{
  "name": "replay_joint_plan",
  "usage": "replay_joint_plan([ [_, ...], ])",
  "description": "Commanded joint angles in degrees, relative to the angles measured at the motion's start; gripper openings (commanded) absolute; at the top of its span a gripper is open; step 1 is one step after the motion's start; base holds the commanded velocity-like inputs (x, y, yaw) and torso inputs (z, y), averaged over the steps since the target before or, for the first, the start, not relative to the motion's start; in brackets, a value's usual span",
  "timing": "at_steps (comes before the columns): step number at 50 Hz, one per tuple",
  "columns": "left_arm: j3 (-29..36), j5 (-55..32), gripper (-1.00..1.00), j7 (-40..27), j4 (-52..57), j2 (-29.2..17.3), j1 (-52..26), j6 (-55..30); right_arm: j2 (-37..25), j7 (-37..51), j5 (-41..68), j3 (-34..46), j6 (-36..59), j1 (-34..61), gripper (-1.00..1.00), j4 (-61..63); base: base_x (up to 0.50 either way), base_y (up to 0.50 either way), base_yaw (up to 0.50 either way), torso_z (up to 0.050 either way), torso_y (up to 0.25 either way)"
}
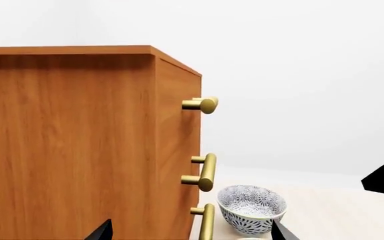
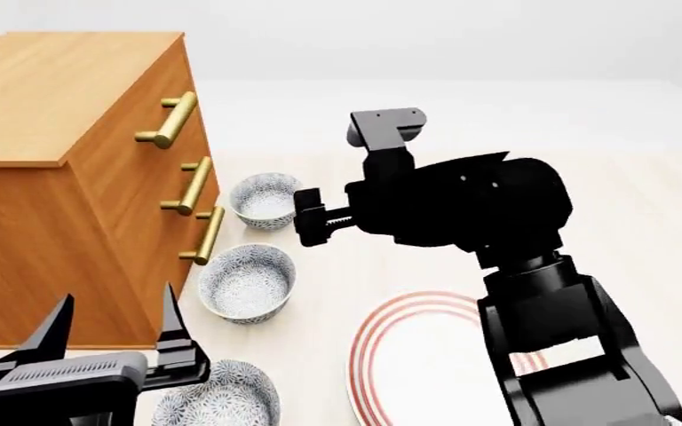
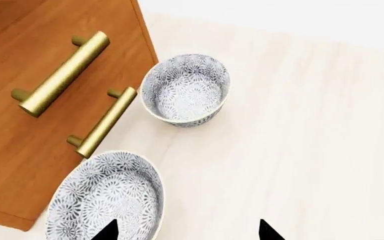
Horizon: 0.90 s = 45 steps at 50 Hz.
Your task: Put the bowl in the middle on the plate.
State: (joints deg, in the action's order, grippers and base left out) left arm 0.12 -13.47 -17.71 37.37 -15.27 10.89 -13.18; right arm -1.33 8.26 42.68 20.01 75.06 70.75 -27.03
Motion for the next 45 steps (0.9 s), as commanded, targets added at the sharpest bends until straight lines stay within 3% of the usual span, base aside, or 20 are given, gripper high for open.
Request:
replay_joint_plan([
  [1, -0.12, -0.46, 1.0, -0.34, -0.15, -0.4, -0.05, -0.02, 1.08, 1.06, 3.75, 8.73, -4.68, 2.45, 1.0, -7.59, 0.0, 0.0, 0.0, 0.0, 0.0],
  [25, 0.17, -0.84, 1.0, -0.82, -0.94, -0.95, -0.27, 0.22, 1.18, 4.03, 22.61, 25.37, -13.84, 7.89, 1.0, -15.58, 0.0, 0.0, 0.0, 0.0, 0.0],
  [34, 0.25, -1.05, 1.0, -1.04, -1.07, -1.18, -0.44, 0.05, 1.3, -3.14, 36.71, 46.02, -19.39, 13.75, 1.0, -22.04, 0.0, 0.0, 0.0, 0.0, 0.0],
  [45, 0.79, -1.04, 1.0, -1.26, -1.72, -1.23, -0.75, 0.07, 1.31, -2.85, 51.43, 63.87, -31.5, 19.05, 1.0, -27.66, 0.0, 0.0, 0.0, 0.0, 0.0],
])
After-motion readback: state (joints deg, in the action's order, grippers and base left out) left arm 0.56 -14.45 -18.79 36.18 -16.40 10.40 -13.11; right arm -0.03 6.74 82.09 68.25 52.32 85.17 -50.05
